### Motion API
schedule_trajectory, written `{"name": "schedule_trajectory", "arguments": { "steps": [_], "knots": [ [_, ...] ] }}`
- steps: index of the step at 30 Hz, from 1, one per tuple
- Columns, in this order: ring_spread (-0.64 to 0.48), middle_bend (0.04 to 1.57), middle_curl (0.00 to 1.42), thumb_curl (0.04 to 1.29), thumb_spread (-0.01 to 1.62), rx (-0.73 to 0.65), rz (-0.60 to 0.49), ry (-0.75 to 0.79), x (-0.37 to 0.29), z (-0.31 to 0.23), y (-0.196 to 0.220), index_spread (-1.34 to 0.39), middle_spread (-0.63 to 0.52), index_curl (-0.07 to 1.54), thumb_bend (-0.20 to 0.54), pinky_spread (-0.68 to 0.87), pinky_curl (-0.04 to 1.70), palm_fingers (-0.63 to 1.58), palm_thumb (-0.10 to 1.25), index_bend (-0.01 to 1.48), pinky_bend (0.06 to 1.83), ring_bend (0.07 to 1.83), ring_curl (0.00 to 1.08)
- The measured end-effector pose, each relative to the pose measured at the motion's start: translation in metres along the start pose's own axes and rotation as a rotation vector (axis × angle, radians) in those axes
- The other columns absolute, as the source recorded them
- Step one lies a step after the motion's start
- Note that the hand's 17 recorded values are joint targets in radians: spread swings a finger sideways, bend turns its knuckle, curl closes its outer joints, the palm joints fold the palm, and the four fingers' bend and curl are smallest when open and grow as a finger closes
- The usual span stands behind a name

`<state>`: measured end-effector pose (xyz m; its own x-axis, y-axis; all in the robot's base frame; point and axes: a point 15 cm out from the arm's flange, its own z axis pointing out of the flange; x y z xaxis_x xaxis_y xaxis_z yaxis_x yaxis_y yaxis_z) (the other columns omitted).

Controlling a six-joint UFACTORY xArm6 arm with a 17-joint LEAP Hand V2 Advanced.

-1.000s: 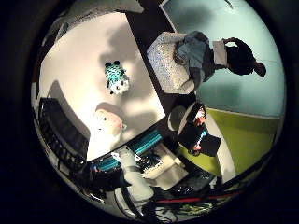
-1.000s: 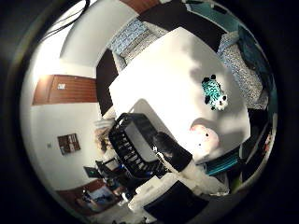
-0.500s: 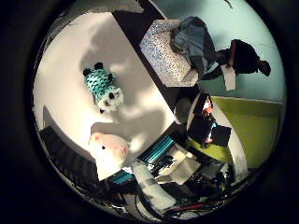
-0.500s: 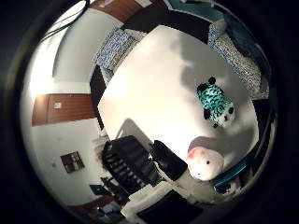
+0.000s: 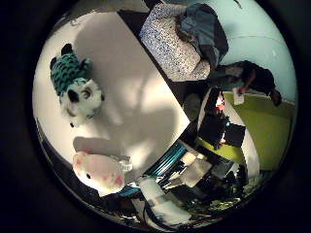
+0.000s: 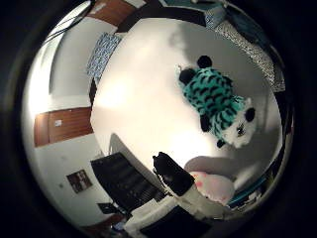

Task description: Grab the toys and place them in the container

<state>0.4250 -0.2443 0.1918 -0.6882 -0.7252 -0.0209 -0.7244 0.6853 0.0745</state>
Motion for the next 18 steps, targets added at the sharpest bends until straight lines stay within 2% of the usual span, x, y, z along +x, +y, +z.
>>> {"name": "schedule_trajectory", "arguments": {
  "steps": [18],
  "knots": [
    [0.27,0.23,0.33,0.31,1.16,-0.066,0.010,0.018,0.007,0.058,-0.004,-0.07,0.23,0.26,-0.019,0.53,0.25,0.08,0.50,0.15,0.75,0.47,0.25]
  ]
}}
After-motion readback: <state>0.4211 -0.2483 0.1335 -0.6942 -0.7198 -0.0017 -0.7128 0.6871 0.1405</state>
